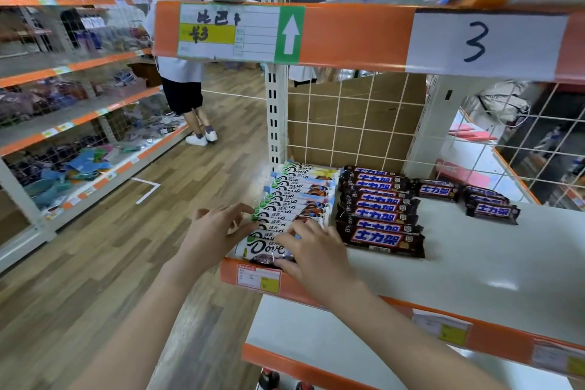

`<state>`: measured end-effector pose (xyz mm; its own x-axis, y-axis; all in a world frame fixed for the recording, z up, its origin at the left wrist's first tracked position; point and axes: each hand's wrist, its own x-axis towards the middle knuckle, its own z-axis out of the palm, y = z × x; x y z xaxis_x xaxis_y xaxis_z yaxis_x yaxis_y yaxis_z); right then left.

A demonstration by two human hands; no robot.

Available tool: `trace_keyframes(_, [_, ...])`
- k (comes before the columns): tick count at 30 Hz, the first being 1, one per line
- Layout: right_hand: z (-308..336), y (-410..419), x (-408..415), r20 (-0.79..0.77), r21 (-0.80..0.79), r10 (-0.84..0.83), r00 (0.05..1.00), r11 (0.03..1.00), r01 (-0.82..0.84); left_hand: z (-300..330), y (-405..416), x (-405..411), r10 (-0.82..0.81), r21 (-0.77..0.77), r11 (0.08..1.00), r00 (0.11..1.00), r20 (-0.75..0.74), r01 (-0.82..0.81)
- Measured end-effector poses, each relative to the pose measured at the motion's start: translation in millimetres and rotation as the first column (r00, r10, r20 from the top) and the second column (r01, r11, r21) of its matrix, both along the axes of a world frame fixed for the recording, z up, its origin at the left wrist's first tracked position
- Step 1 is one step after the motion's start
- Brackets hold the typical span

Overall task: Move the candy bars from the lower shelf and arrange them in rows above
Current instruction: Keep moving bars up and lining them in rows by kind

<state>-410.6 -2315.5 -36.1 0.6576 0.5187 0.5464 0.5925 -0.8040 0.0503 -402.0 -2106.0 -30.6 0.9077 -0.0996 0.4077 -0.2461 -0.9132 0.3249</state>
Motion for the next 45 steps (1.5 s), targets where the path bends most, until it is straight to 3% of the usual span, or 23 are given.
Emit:
trace_keyframes(15, [-1.9, 8.1, 7.3, 0.003, 0.022, -0.093, 0.996, 0.995, 0.093, -3.2, -13.7, 22.5, 0.044, -0.035, 0.998, 0.999, -0.004, -0.044])
trace_keyframes(25, [-6.7, -7.5, -1.5, 0.103, 0.055, -0.114, 0.988, 0.993, 0.108, -2.8, -9.7, 11.6, 0.108, -0.026, 0.994, 0.994, 0.006, -0.108])
trace_keyframes(31, [-0.8, -55.7, -24.7, 0.119, 0.055, -0.197, 0.973, 0.980, 0.192, 6.6, -32.6, -7.4, 0.126, 0.016, 0.991, 0.980, 0.155, -0.130])
trace_keyframes(35, [3.0, -96.0, -50.1, 0.109, 0.076, -0.305, 0.946, 0.951, 0.298, 17.7, -66.6, -25.3, 0.071, 0.052, 0.995, 0.981, 0.179, -0.082])
trace_keyframes(39, [-1.7, -140.9, -85.5, 0.075, 0.107, -0.437, 0.897, 0.897, 0.428, 21.5, -112.9, -51.1, -0.032, -0.016, 0.999, 0.990, 0.140, 0.034])
trace_keyframes(45, [-9.2, -204.1, -152.8, 0.017, 0.129, -0.522, 0.853, 0.847, 0.516, 8.2, -176.0, -105.9, -0.170, -0.020, 0.985, 0.980, 0.104, 0.172])
